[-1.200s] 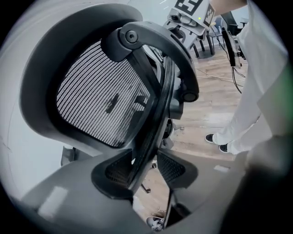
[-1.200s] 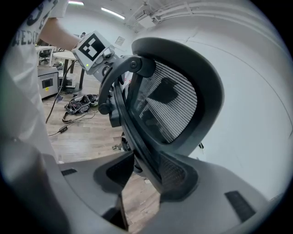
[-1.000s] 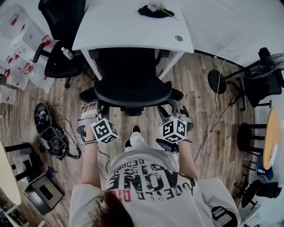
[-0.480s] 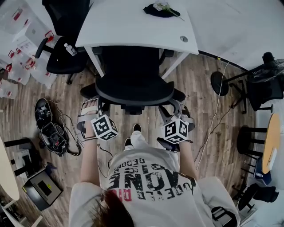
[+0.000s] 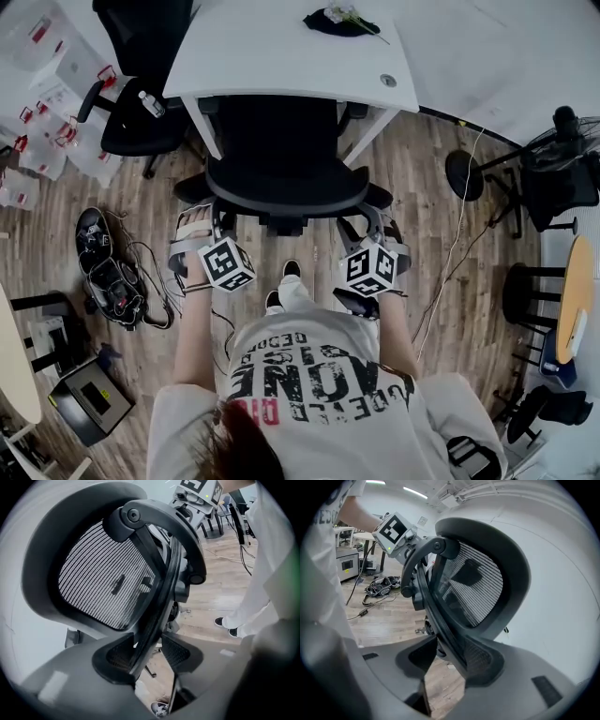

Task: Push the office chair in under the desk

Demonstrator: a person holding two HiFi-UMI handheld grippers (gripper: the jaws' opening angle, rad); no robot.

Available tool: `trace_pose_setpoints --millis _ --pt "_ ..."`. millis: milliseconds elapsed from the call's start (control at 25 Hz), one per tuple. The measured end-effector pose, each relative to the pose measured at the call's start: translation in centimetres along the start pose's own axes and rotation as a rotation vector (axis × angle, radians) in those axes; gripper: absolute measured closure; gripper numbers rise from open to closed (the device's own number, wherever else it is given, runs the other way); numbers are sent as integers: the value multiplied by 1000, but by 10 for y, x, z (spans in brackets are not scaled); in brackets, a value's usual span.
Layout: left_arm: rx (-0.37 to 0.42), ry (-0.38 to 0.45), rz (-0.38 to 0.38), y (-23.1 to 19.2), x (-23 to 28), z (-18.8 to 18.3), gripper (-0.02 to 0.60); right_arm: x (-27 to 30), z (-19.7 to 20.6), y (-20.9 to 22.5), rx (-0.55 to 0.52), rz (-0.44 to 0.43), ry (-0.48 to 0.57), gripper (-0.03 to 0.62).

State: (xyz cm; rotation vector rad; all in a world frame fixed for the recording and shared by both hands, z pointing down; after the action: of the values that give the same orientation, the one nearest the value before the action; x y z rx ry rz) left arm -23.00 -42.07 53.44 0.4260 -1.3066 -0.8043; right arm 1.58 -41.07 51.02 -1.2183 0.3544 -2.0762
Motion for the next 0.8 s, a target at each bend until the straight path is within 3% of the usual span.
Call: trace_pose_setpoints --millis 240,640,800 --pt "-10 8 -60 1 -4 0 387 0 -2 -1 9 24 -8 431" --pt "-53 23 -31 -1 -7 -1 382 1 -1 -2 18 36 -7 431" --pt "-129 61 -26 -1 -16 -4 385 1 -2 -3 24 38 -2 430"
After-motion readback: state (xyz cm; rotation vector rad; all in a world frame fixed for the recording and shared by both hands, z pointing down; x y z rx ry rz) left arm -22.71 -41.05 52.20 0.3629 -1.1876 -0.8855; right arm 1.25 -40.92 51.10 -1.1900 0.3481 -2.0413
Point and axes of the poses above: the fingertips, and each gripper's own axes: x forward along the fingers, y to its right, z out of its underside, the point moved 4 cm from there along -x, backward along the fingers, and after that the axes turned 2 degrees about x, right-handed, at the moved point
